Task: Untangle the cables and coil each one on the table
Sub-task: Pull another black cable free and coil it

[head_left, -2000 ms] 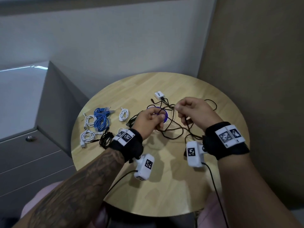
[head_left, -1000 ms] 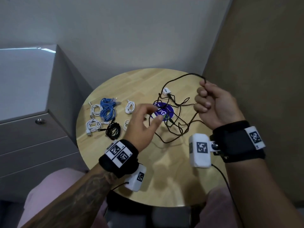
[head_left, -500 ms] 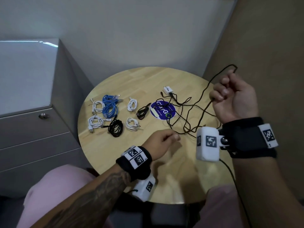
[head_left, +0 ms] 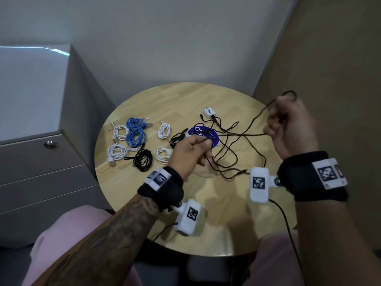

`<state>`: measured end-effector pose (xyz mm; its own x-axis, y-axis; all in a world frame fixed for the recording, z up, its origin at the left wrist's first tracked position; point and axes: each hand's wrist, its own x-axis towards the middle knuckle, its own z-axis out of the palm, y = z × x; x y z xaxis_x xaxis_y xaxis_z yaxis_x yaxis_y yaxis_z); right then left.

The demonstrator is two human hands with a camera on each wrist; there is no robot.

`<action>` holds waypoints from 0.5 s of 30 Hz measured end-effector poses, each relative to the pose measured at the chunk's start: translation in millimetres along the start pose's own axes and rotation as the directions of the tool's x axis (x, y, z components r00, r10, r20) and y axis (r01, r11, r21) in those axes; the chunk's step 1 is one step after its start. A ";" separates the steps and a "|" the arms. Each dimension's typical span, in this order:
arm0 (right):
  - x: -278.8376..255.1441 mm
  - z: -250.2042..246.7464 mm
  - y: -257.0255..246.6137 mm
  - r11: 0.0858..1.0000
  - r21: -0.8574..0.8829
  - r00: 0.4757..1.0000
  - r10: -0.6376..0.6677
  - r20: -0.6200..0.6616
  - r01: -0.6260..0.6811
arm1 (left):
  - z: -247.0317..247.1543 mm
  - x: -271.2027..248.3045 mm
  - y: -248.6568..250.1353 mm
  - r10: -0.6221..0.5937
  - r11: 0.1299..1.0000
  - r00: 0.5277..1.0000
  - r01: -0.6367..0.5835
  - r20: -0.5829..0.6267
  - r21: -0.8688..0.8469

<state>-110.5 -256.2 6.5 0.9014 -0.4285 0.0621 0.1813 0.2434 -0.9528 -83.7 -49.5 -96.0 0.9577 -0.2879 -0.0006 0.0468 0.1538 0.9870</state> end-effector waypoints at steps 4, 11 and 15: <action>-26.2 15.0 24.2 0.829 -0.546 0.890 0.153 0.429 0.120 | 2.7 2.4 34.6 0.035 0.956 0.995 -0.006 0.094 -0.294; -30.4 39.7 33.1 0.899 -0.418 0.931 0.035 0.363 0.130 | -1.0 3.2 21.9 0.237 0.972 0.967 -0.235 -0.098 0.028; -27.5 48.2 14.8 0.996 -0.033 0.941 0.088 0.326 -0.082 | 3.9 -4.5 -19.2 -0.102 0.826 0.949 -0.087 0.299 0.558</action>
<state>-113.6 -198.8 5.0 0.9926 -0.0985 0.0710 0.0936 0.2485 -0.9641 -90.0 -54.9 -114.3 0.8187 -0.5717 -0.0536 -0.2028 -0.3752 0.9045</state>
